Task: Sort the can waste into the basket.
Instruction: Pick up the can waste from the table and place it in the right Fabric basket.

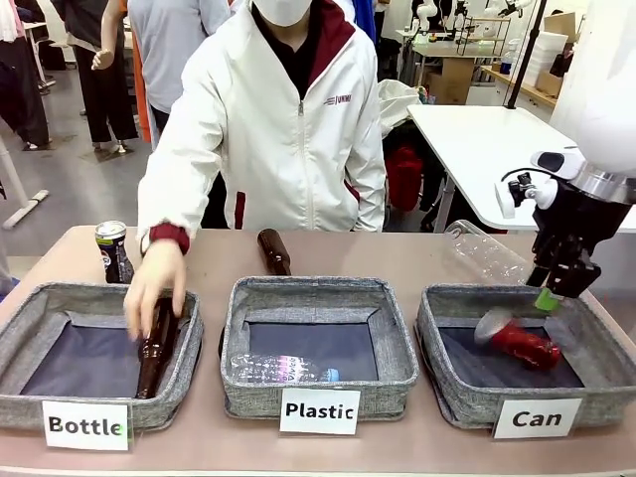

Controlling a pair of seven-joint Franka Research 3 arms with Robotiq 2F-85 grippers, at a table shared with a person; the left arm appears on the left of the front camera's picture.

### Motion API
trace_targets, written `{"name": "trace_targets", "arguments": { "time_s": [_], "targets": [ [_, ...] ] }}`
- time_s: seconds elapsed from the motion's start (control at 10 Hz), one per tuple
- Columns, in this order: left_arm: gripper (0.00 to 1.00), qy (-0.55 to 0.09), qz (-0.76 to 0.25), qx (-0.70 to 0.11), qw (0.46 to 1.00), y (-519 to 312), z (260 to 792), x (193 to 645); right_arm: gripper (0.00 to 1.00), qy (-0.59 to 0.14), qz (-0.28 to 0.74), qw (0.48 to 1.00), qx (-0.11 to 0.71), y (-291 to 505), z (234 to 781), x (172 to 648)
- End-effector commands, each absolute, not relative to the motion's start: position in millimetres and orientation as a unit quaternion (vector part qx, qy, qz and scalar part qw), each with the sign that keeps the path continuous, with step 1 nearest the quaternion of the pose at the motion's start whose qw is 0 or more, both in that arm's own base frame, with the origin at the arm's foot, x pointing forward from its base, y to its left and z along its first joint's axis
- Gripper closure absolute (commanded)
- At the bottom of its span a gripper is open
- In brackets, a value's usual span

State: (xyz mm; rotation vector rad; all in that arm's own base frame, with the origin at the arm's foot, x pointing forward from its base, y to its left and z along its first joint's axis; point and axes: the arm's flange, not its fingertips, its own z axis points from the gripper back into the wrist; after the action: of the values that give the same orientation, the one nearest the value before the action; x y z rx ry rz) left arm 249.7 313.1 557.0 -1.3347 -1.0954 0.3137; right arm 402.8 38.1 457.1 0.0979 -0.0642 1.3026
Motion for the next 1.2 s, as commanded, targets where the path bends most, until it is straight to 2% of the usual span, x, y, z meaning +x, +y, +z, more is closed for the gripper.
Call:
{"name": "trace_targets", "arguments": {
  "time_s": [0.0, 0.2, 0.4, 0.6, 0.7, 0.8, 0.9, 1.1],
  "targets": [
    [0.0, -0.481, 0.135, -0.585, 0.639, 307.2, 552.5, 253.9, 0.0, -0.02, 0.598, 0.8, 0.037, 39.8, 458.0, 406.6],
    [0.0, -0.455, 0.125, -0.597, 0.649, 282.7, 542.9, 263.8, 0.0, -0.028, 0.571, 0.817, 0.069, 39.5, 459.6, 407.8],
    [0.0, -0.408, 0.096, -0.622, 0.662, 236.7, 525.0, 275.7, 0.0, -0.064, 0.488, 0.847, 0.202, 34.2, 464.6, 410.4],
    [0.0, -0.33, 0.062, -0.637, 0.694, 177.2, 493.9, 290.8, 0.0, -0.1, 0.408, 0.833, 0.361, 22.4, 470.3, 403.3],
    [0.0, -0.297, 0.048, -0.633, 0.714, 149.2, 476.3, 300.2, 0.0, -0.137, 0.313, 0.827, 0.446, 16.9, 476.0, 394.8],
    [0.0, -0.284, 0.034, -0.627, 0.724, 130.2, 465.4, 311.7, 0.0, -0.153, 0.208, 0.823, 0.506, 12.3, 477.8, 389.1],
    [0.0, -0.283, 0.031, -0.624, 0.728, 118.7, 459.6, 319.0, 0.0, -0.149, 0.15, 0.803, 0.557, 6.3, 476.0, 382.1],
    [0.0, -0.293, 0.007, -0.609, 0.737, 99.6, 442.2, 336.5, 0.0, -0.179, 0.016, 0.74, 0.648, -27.1, 453.7, 368.7]
  ]
}}
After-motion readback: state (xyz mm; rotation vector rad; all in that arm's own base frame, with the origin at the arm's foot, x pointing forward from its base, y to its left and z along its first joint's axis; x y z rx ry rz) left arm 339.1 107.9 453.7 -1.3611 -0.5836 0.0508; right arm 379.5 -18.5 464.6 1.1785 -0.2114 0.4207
